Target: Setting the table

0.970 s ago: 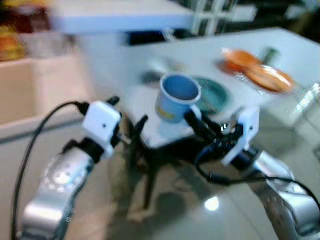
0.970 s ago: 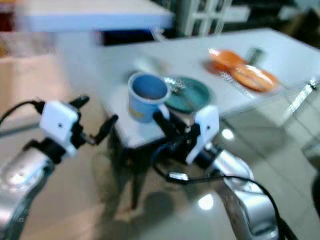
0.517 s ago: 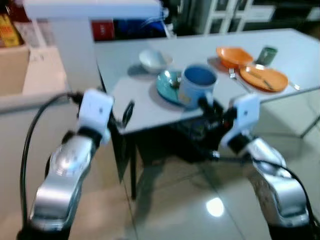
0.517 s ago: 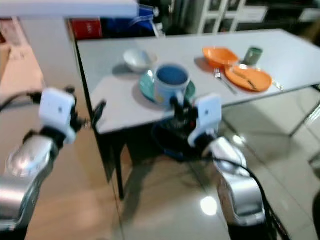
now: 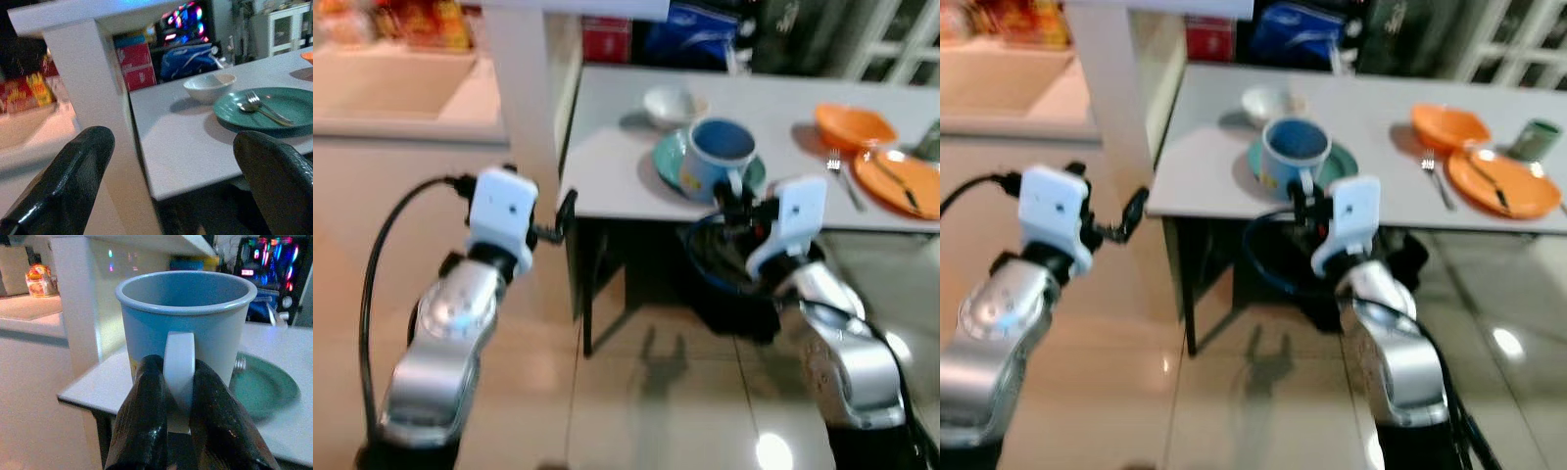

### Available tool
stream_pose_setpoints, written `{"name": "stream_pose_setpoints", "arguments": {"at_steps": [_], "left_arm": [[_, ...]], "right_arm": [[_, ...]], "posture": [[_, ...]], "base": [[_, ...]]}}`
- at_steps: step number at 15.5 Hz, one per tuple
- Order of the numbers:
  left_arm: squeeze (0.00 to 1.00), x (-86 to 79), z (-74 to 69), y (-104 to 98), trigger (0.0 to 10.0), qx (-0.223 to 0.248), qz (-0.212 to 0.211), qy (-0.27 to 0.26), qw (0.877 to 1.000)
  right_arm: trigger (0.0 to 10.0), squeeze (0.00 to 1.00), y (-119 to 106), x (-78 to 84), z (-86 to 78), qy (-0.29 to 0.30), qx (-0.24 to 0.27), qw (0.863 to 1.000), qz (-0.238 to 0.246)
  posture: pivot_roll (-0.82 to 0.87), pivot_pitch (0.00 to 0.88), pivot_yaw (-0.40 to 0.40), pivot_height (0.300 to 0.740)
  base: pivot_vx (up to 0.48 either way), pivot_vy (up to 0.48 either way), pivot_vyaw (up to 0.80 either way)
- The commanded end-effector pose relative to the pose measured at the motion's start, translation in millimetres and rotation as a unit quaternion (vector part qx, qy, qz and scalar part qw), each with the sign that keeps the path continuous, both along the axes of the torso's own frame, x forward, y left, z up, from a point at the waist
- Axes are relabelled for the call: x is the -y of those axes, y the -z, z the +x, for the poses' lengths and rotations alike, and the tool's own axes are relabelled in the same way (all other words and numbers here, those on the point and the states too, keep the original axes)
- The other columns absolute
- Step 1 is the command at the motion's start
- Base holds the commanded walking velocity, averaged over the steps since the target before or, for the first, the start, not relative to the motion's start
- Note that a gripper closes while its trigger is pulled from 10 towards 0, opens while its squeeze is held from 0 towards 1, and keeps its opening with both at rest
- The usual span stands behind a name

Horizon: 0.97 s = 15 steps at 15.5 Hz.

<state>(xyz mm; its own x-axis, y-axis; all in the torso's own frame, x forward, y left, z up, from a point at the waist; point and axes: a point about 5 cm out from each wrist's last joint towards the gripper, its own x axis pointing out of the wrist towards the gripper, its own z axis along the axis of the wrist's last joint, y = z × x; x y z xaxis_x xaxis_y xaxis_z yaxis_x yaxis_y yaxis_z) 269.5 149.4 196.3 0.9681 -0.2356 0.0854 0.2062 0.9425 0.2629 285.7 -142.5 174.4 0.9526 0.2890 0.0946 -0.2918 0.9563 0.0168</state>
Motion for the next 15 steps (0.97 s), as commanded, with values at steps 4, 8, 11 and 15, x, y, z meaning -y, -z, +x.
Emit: {"name": "stream_pose_setpoints", "arguments": {"at_steps": [4, 8, 11, 15], "left_arm": [[0.00, 3.1, 1.8, -4.5, 10.0, 0.009, 0.000, 0.001, 1.000], [0.00, 2.4, 5.2, -4.9, 10.0, -0.007, -0.049, -0.013, 0.999], [0.00, 1.2, 6.2, -5.0, 10.0, 0.000, -0.035, -0.002, 0.999], [0.00, 1.9, 7.3, -6.3, 10.0, -0.001, -0.039, 0.005, 0.999]], "right_arm": [[10.0, 0.00, -6.8, 9.2, 4.4, 0.025, 0.006, 1.000, 0.007], [10.0, 0.00, -4.1, 9.9, 6.0, 0.041, -0.015, 0.998, 0.052], [10.0, 0.00, 1.4, 12.8, 9.3, 0.059, -0.045, 0.995, 0.061], [10.0, 0.00, -2.5, 13.6, 12.7, 0.072, -0.038, 0.994, 0.066]], "posture": [[0.05, 0.007, -0.030, 0.740], [0.05, 0.001, -0.036, 0.740], [0.05, 0.000, -0.033, 0.740], [0.05, 0.000, -0.030, 0.740]], "base": [[0.000, -0.480, 0.80], [0.000, -0.360, 0.60], [0.160, 0.000, 0.00], [0.480, 0.000, -0.17]]}}
